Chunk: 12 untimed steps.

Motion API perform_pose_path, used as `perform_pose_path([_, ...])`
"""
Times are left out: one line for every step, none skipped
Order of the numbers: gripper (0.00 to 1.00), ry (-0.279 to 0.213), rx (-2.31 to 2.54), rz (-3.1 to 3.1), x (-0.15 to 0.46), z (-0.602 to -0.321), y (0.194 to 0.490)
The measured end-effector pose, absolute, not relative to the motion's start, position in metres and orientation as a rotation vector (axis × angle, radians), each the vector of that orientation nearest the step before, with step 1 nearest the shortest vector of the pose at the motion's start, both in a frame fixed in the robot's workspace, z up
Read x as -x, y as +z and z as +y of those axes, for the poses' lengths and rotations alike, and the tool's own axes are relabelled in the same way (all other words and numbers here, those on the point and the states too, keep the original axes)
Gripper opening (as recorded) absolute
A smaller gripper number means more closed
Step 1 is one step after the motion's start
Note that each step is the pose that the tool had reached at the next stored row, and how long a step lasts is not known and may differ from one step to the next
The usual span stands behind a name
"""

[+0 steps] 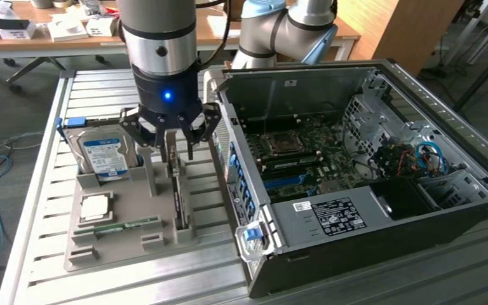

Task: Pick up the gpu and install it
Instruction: 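Pick up the gpu and move the gpu toward the slot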

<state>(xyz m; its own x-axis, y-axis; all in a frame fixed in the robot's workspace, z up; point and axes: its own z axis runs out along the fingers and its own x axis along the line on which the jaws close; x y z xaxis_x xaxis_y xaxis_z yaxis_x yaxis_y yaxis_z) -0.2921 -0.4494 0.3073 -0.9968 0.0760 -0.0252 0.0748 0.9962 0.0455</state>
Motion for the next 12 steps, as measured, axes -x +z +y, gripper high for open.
perform_pose_path([0.47, 0.069, -0.118, 3.112, 0.292, -0.449, 0.306])
perform_pose_path([0.47, 0.069, -0.117, 3.112, 0.292, -0.449, 0.304])
perform_pose_path([0.47, 0.069, -0.118, 3.112, 0.292, -0.449, 0.302])
perform_pose_path([0.47, 0.069, -0.118, 3.112, 0.292, -0.449, 0.301])
perform_pose_path([0.47, 0.069, -0.118, 3.112, 0.292, -0.449, 0.299])
perform_pose_path([0.47, 0.069, -0.118, 3.112, 0.292, -0.449, 0.297])
perform_pose_path([0.47, 0.069, -0.118, 3.112, 0.292, -0.449, 0.296])
perform_pose_path([0.47, 0.069, -0.118, 3.112, 0.292, -0.449, 0.294])
perform_pose_path([0.47, 0.069, -0.118, 3.112, 0.292, -0.449, 0.293])
perform_pose_path([0.47, 0.069, -0.118, 3.112, 0.292, -0.449, 0.291])
perform_pose_path([0.47, 0.069, -0.118, 3.112, 0.292, -0.449, 0.290])
perform_pose_path([0.47, 0.070, -0.118, 3.112, 0.292, -0.449, 0.288])
